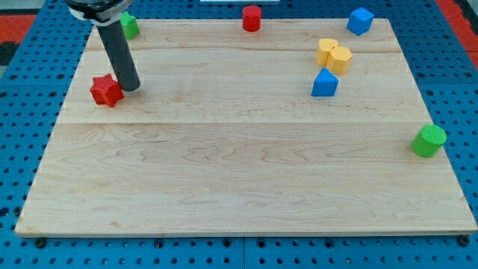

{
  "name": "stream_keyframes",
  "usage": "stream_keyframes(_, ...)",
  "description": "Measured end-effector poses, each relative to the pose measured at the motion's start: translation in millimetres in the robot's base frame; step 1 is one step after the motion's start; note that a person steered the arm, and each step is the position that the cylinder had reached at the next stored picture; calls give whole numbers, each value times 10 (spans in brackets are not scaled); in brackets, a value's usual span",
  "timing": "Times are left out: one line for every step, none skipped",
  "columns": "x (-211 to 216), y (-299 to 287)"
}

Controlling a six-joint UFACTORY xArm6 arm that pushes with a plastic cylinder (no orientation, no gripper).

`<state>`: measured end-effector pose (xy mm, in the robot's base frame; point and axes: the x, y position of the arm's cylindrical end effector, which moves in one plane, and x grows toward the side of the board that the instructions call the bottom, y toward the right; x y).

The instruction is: Push the blue triangle to the center right of the board

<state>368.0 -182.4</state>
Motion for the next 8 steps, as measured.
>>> stream_keyframes(0,0)
stream_keyframes(256,105)
stream_keyframes(494,430)
stream_keyframes(615,940)
stream_keyframes(712,1661)
stream_keyframes(365,1757)
stream_keyframes(58,1908)
stream_keyframes(-64,2381)
